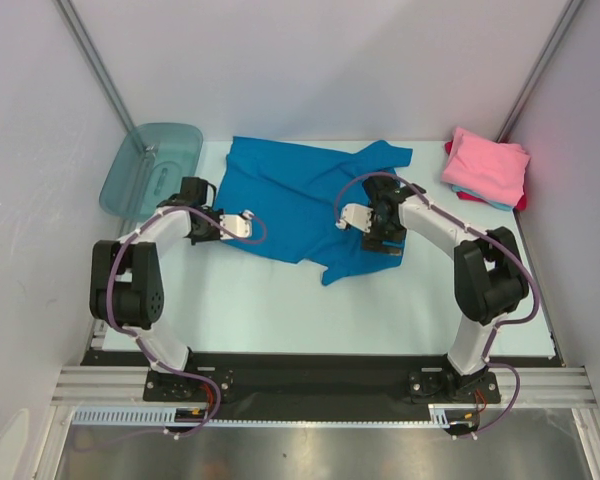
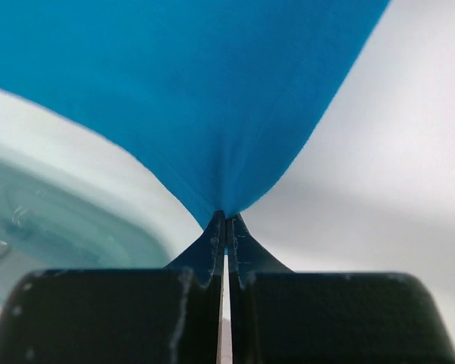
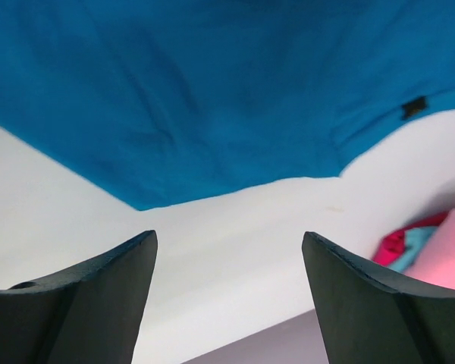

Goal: Fold and stack the t-shirts
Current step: Move the tshirt to the center of the board

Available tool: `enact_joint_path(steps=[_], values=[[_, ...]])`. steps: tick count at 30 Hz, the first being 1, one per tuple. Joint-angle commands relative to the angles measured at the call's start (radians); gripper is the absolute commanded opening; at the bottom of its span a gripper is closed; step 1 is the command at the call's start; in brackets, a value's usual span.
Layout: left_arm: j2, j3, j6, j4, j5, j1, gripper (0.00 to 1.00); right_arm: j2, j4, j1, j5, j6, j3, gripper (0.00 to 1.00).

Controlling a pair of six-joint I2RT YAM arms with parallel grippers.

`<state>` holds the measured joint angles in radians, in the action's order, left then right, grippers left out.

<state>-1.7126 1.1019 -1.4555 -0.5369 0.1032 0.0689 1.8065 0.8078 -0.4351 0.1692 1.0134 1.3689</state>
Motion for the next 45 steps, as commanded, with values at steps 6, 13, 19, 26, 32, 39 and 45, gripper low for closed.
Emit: enact_joint_path(steps=[6, 13, 19, 26, 32, 39, 45], values=[[0.024, 0.11, 0.07, -0.064, -0.019, -0.041, 0.0, -0.065, 0.073, -0.027, -0.118, 0.048, -0.085, 0.83], [0.007, 0.144, 0.099, -0.063, -0.03, -0.031, 0.0, -0.09, 0.117, -0.085, -0.183, 0.051, -0.094, 0.77], [0.01, 0.165, 0.119, -0.06, -0.034, -0.023, 0.0, -0.081, 0.045, -0.1, -0.169, 0.051, -0.157, 0.76], [0.019, 0.164, 0.13, -0.057, -0.04, -0.02, 0.0, -0.045, -0.062, -0.103, -0.099, 0.044, -0.194, 0.67], [0.037, 0.145, 0.155, -0.049, -0.042, -0.012, 0.0, -0.018, -0.139, -0.102, -0.074, 0.033, -0.197, 0.55], [0.056, 0.136, 0.173, -0.043, -0.048, -0.011, 0.0, 0.022, -0.174, -0.096, -0.073, 0.033, -0.198, 0.51], [0.057, 0.136, 0.193, -0.029, -0.057, -0.008, 0.0, 0.043, -0.186, -0.094, -0.074, 0.019, -0.202, 0.42]])
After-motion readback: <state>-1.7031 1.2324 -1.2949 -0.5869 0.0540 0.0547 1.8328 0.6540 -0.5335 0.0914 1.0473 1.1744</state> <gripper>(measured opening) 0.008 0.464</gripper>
